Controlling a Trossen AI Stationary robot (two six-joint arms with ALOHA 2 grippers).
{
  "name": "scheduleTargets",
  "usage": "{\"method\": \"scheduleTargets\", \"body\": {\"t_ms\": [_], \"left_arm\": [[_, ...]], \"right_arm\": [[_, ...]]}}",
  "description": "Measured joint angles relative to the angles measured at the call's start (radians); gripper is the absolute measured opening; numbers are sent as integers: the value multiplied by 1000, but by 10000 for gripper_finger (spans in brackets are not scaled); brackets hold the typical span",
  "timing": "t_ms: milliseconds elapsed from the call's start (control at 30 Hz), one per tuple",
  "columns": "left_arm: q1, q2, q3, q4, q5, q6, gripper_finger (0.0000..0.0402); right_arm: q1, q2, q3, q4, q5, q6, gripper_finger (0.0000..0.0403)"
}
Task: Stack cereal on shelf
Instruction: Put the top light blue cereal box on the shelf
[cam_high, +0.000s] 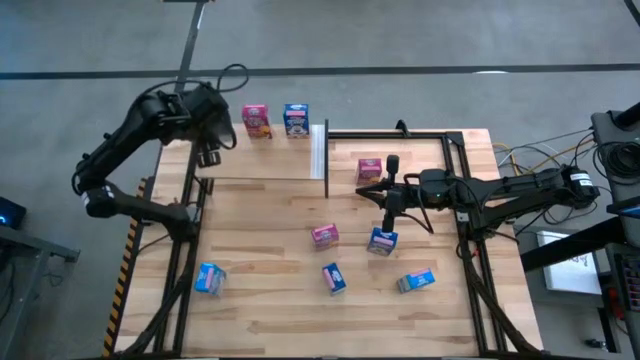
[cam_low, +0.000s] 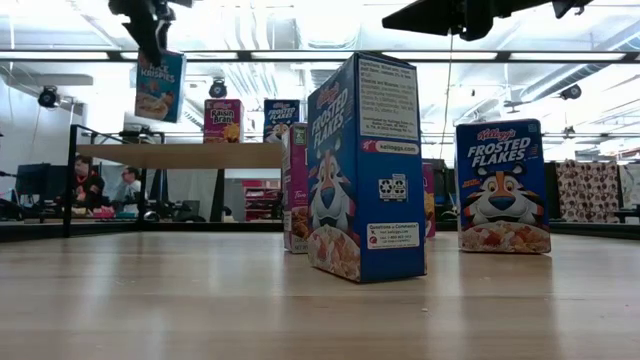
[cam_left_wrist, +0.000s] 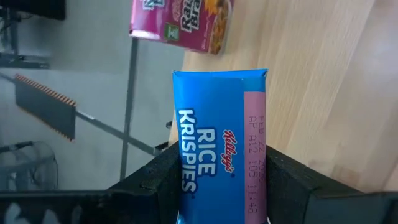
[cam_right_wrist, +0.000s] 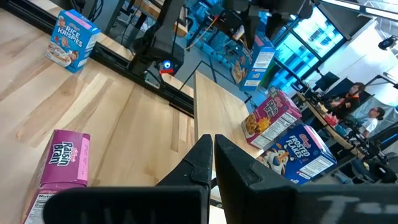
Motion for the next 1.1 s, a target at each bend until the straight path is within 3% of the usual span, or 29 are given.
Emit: {"method": "scheduleTargets", "body": {"t_ms": [233,400,533,633,1100], "left_arm": [[106,41,0,18,22,149,162],[174,76,-1,24,26,164,162],[218,97,-2,41,111,183,162],[237,111,-2,56,154,209,162],[284,152,-3,80,171,245,162]], "right_arm": [[0,0,0,0,0,-1,9],[0,0,0,0,0,-1,9],[0,0,0,0,0,-1,9],[0,0,0,0,0,-1,9],[0,0,0,0,0,-1,9]]}}
